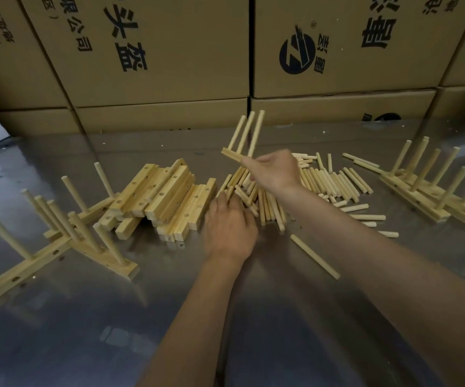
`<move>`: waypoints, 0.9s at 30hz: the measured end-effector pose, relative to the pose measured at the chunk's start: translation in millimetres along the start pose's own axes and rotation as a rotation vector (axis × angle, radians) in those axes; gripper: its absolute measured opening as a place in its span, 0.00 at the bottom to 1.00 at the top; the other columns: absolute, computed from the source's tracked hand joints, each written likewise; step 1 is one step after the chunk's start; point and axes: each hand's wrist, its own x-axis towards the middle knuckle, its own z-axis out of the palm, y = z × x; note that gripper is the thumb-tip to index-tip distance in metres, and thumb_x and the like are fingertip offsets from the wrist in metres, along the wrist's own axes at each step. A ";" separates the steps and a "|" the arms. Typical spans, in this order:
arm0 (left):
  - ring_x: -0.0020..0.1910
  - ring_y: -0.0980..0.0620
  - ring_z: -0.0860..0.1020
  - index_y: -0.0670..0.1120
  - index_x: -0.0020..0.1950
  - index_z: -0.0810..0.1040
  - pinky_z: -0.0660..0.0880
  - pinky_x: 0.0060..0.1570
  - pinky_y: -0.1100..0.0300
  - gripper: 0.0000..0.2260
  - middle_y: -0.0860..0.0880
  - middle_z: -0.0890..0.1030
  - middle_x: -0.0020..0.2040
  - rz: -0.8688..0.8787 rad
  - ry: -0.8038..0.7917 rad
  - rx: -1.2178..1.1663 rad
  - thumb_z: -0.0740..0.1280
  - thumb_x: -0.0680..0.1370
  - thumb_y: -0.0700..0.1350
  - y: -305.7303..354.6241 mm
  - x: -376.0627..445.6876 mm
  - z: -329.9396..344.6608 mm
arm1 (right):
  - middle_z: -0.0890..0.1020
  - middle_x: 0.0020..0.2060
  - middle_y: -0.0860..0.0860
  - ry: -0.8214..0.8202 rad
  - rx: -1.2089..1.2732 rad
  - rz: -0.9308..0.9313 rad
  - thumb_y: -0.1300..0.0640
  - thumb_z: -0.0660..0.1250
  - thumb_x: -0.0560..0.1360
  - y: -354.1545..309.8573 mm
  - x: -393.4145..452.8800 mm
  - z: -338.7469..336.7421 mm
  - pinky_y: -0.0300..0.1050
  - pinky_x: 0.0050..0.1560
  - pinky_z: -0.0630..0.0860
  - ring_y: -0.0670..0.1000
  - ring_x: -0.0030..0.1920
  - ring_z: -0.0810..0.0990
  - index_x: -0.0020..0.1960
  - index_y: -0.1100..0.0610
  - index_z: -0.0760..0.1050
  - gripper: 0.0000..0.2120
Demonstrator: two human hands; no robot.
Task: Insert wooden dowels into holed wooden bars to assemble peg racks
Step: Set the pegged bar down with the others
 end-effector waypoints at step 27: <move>0.64 0.44 0.71 0.40 0.60 0.77 0.66 0.65 0.50 0.12 0.44 0.76 0.63 -0.054 0.075 -0.262 0.58 0.82 0.43 -0.9 7.0 -0.3 | 0.85 0.47 0.49 -0.165 -0.303 -0.112 0.58 0.65 0.74 -4.2 40.3 51.0 0.53 0.59 0.77 0.53 0.56 0.80 0.39 0.51 0.83 0.09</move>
